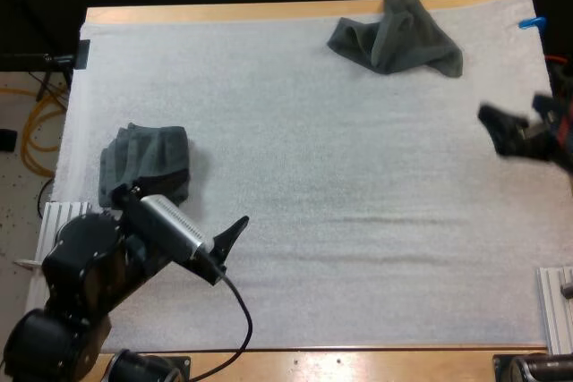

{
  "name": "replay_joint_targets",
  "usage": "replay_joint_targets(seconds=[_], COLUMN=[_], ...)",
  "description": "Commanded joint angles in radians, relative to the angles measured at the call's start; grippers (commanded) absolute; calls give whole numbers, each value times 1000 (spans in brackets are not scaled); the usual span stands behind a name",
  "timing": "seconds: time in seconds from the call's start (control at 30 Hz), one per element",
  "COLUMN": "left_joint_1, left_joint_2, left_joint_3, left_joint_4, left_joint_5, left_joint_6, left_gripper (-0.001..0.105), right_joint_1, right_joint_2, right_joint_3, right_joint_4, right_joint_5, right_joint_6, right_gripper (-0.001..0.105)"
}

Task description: Pick towel from pile fold and stack

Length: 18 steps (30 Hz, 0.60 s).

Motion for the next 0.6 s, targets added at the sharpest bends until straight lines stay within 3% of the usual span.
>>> replay_joint_targets(seconds=[0.0,0.2,0.57], left_joint_1=[-4,-4,-4], left_joint_2=[11,49,63], left_joint_3=[-11,-11,-11], left_joint_4=[-15,-34,-42], left_joint_5=[6,6,6], left_joint_6=[-3,-3,-3], left_gripper=[92,92,92], right_joint_1=[12,31,31], right_joint_2=[64,434,946], right_joint_3=[-27,-208,-538], right_joint_4=[-32,-60,-61], right_joint_5=[98,275,356], right_joint_6=[-8,11,84], right_gripper=[79,79,79])
